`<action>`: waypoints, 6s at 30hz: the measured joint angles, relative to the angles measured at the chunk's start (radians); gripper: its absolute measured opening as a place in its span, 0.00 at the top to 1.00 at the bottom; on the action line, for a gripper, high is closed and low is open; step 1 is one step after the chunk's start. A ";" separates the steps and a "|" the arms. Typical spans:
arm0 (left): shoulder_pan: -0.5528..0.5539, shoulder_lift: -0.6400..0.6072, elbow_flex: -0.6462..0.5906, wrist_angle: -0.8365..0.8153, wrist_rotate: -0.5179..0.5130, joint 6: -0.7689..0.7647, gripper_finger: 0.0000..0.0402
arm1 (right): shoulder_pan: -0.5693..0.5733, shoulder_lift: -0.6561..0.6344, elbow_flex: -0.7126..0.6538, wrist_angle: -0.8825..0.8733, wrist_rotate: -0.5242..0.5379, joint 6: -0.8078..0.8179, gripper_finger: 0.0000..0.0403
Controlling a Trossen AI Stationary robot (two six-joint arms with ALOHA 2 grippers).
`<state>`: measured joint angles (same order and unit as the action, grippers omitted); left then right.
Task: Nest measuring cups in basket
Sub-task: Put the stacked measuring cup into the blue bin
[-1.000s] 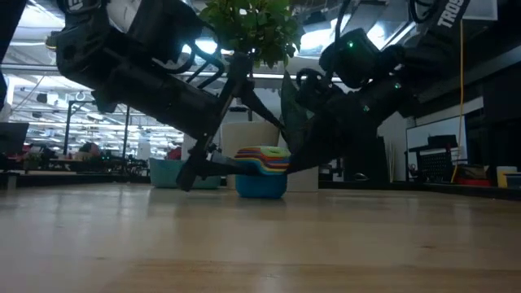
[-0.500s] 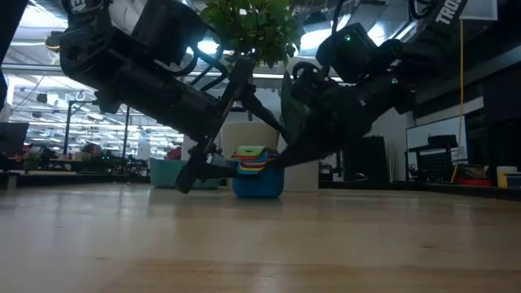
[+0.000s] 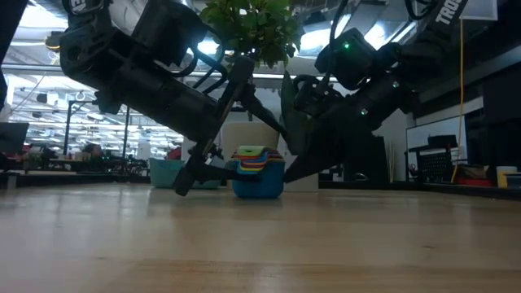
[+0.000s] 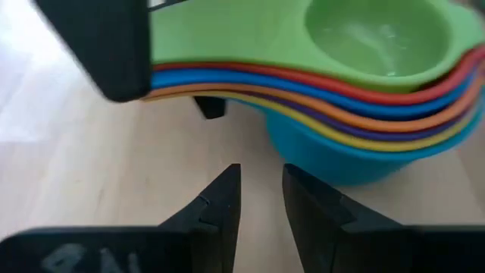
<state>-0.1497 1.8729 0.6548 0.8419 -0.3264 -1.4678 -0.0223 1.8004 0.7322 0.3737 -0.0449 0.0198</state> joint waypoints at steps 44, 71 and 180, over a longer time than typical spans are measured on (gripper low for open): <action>0.016 -0.001 0.001 0.004 0.040 0.029 0.21 | 0.002 0.091 -0.001 0.100 0.200 0.105 0.74; 0.016 -0.001 0.001 0.004 0.040 0.035 0.44 | 0.002 0.091 0.000 0.093 0.198 0.103 0.74; 0.403 -0.680 -0.555 0.078 0.071 0.195 0.79 | 0.002 -0.211 0.000 -0.219 0.201 0.050 0.74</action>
<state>0.2529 1.1927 0.1001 0.9199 -0.2552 -1.2726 -0.0200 1.5898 0.7319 0.1547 0.1558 0.0701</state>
